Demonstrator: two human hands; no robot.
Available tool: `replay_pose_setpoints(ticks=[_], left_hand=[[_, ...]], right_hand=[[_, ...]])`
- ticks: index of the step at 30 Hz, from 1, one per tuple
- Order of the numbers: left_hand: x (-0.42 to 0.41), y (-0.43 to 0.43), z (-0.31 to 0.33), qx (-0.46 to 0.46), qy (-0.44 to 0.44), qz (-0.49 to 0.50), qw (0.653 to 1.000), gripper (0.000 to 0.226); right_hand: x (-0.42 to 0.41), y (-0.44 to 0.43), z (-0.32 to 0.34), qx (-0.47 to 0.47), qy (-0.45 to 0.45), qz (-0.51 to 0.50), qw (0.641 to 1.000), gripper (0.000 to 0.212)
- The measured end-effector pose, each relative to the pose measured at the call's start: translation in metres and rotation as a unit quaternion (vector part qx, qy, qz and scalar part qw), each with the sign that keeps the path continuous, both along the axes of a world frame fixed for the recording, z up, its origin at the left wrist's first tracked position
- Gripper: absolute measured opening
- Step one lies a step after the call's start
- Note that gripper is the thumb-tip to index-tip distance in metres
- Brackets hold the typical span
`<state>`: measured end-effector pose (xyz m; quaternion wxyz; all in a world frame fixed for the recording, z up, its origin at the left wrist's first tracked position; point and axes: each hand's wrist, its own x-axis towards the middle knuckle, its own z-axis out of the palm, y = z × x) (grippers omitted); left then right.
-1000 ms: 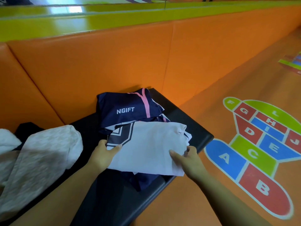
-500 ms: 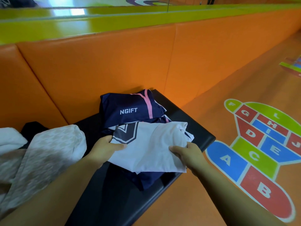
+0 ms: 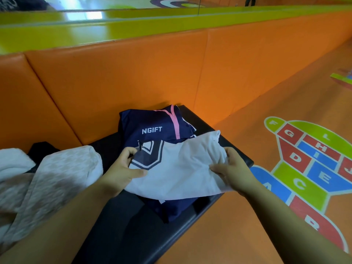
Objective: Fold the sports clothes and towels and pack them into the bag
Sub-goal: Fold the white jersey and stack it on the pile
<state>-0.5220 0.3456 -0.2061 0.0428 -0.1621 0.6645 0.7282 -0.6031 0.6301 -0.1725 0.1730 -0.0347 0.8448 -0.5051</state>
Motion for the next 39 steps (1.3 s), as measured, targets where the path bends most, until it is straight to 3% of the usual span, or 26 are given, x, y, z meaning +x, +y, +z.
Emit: replay_pose_setpoints(ticks=[4, 13, 18, 22, 25, 27, 30, 32, 34, 35, 39], left_hand=[[0.003, 0.002, 0.006, -0.007, 0.035, -0.044, 0.998, 0.079], [0.017, 0.020, 0.010, -0.039, 0.063, -0.031, 0.997, 0.115], [0.020, 0.026, -0.003, -0.155, -0.039, -0.083, 0.984, 0.080], [0.024, 0.031, -0.020, -0.151, -0.130, -0.118, 0.973, 0.077], [0.026, 0.027, -0.026, -0.248, -0.104, -0.115, 0.956, 0.053], [0.027, 0.026, -0.031, -0.368, -0.050, -0.063, 0.926, 0.043], [0.029, 0.027, -0.041, -0.570, 0.079, -0.007, 0.818, 0.049], [0.028, 0.028, -0.043, -0.614, 0.139, -0.038, 0.776, 0.050], [0.028, 0.028, -0.044, -0.607, 0.123, -0.107, 0.778, 0.044], [0.029, 0.029, -0.046, -0.586, 0.082, -0.132, 0.795, 0.044], [0.036, 0.024, -0.046, -0.528, 0.006, -0.154, 0.835, 0.047]], right_hand=[[-0.011, 0.004, 0.020, -0.007, 0.057, 0.043, 0.997, 0.031], [-0.068, -0.004, 0.026, 0.050, 0.091, 0.146, 0.984, 0.044], [-0.083, -0.007, 0.012, 0.079, 0.068, 0.151, 0.983, 0.047], [-0.080, -0.008, -0.011, 0.273, 0.099, 0.156, 0.944, 0.048], [-0.073, -0.008, -0.022, 0.328, 0.168, 0.141, 0.919, 0.055], [-0.066, -0.011, -0.024, 0.321, 0.238, 0.134, 0.907, 0.057], [-0.055, -0.017, -0.029, 0.319, 0.377, 0.176, 0.851, 0.054], [-0.049, -0.021, -0.036, 0.329, 0.403, 0.233, 0.822, 0.047], [-0.045, -0.024, -0.043, 0.358, 0.368, 0.284, 0.810, 0.038], [-0.043, -0.024, -0.046, 0.370, 0.350, 0.292, 0.810, 0.036], [-0.043, -0.022, -0.045, 0.395, 0.319, 0.278, 0.815, 0.039]])
